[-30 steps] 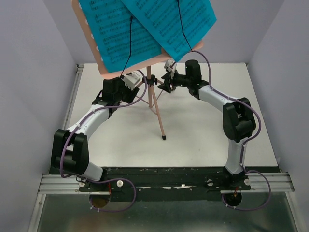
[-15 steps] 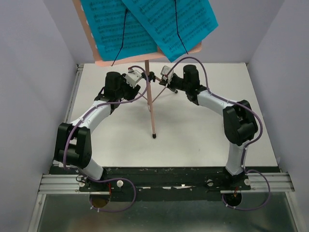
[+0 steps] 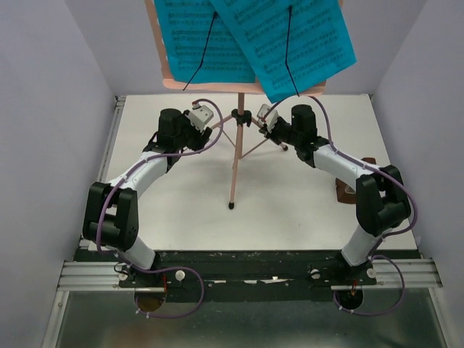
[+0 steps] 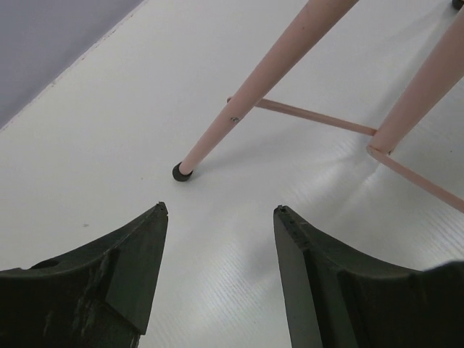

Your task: Pack up the instrument practice props

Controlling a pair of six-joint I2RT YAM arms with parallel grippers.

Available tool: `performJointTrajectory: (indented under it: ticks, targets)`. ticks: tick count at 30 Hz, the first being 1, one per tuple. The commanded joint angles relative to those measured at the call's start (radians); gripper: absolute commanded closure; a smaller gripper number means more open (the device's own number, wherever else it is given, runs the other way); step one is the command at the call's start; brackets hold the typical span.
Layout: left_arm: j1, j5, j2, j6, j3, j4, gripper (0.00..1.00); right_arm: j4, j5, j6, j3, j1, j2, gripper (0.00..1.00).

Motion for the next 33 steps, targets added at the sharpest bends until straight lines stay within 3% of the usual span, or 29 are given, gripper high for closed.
performJointTrajectory:
  ticks: [1,4,5,9,14,15,19,23,27,33]
  targets:
    - [0.006,0.054,-0.057,-0.016,-0.065,0.029,0.29,-0.117,0.047,0.025,-0.049,-0.048,-0.063,0.99]
    - [0.004,0.06,-0.078,-0.02,-0.099,0.028,0.29,-0.119,0.054,0.02,-0.068,-0.064,-0.072,0.99]
    - [0.004,0.06,-0.086,-0.026,-0.107,0.029,0.29,-0.123,0.054,0.016,-0.068,-0.067,-0.07,0.94]
    - [0.004,0.08,-0.12,-0.046,-0.131,0.011,0.28,-0.162,0.043,-0.012,-0.06,-0.068,-0.081,0.47]
    - [0.004,0.097,-0.204,-0.066,-0.15,-0.058,0.26,-0.299,0.055,-0.004,-0.02,-0.073,-0.133,0.04]
    - [0.004,0.101,-0.226,-0.068,-0.156,-0.075,0.26,-0.321,0.058,0.011,-0.02,-0.074,-0.159,0.0]
    - [0.004,0.127,-0.365,-0.056,-0.2,-0.138,0.25,-0.395,0.072,0.033,-0.049,-0.076,-0.263,0.0]
    - [0.004,0.254,-0.526,-0.016,-0.196,-0.213,0.22,-0.539,0.078,0.077,-0.097,-0.08,-0.404,0.0]
    - [-0.005,0.386,-0.605,-0.005,-0.1,-0.293,0.18,-0.747,0.005,0.108,-0.12,-0.08,-0.593,0.0]
    - [-0.031,0.555,-0.589,-0.112,0.136,-0.256,0.19,-1.052,-0.184,0.182,0.016,-0.08,-0.785,0.0]
